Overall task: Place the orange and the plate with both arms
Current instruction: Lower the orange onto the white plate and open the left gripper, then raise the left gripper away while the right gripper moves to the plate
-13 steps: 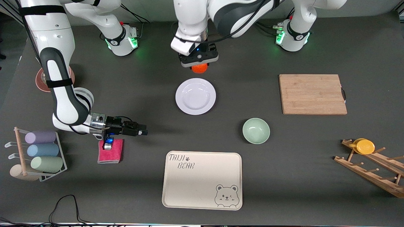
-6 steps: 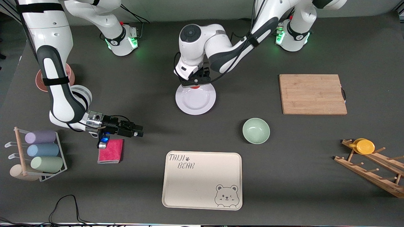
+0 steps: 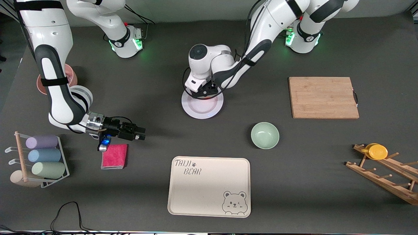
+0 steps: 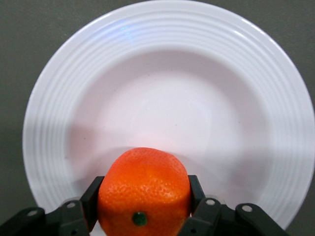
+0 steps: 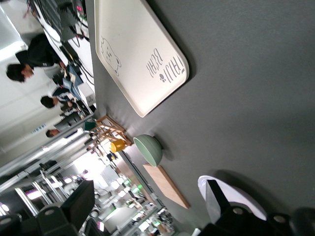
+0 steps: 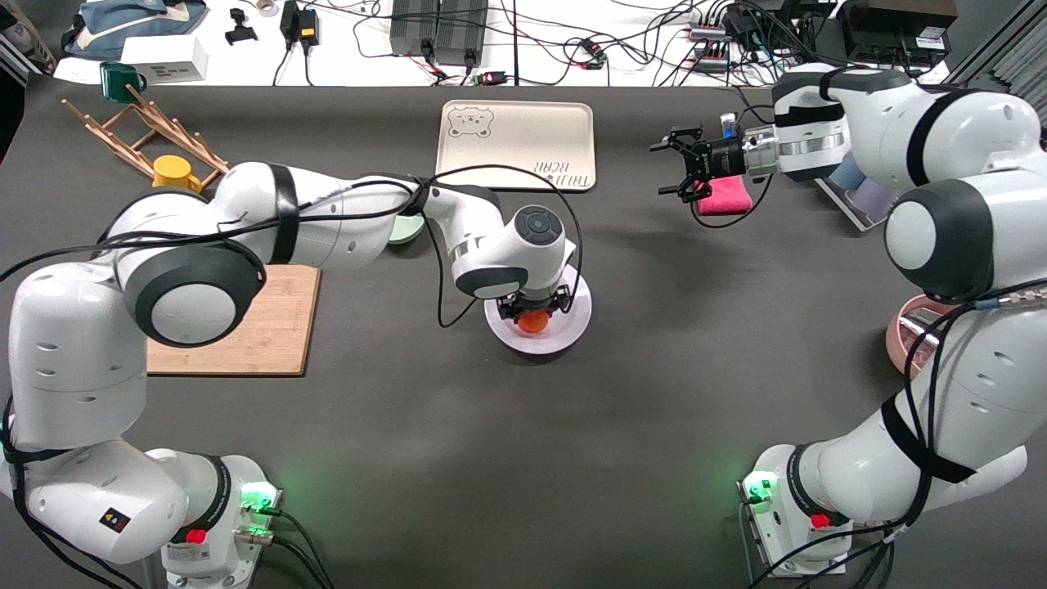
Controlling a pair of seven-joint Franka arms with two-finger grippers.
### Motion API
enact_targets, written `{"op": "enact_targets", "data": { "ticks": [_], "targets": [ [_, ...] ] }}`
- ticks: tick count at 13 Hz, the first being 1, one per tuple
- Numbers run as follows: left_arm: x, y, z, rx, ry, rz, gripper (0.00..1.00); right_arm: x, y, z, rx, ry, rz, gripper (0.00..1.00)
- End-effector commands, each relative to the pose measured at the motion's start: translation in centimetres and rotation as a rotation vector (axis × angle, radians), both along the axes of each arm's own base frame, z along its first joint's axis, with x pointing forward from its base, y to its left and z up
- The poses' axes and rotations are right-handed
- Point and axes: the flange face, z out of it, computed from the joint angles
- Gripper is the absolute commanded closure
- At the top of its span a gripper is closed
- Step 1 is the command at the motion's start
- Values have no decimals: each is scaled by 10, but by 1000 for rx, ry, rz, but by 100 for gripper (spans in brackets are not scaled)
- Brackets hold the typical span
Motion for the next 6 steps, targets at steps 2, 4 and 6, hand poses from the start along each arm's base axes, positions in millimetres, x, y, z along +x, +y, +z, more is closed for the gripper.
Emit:
{"op": "enact_targets", "data": {
  "ticks": [2, 4, 6],
  "targets": [
    [9, -8, 10, -19, -47, -3, 60, -6, -6, 22, 88, 85, -108, 0],
    [14, -11, 5, -23, -59, -14, 59, -9, -4, 20, 54, -74, -28, 0],
    [17, -12, 5, -24, -63, -20, 1, -20, -3, 8, 0, -323, 97, 0]
  ]
}}
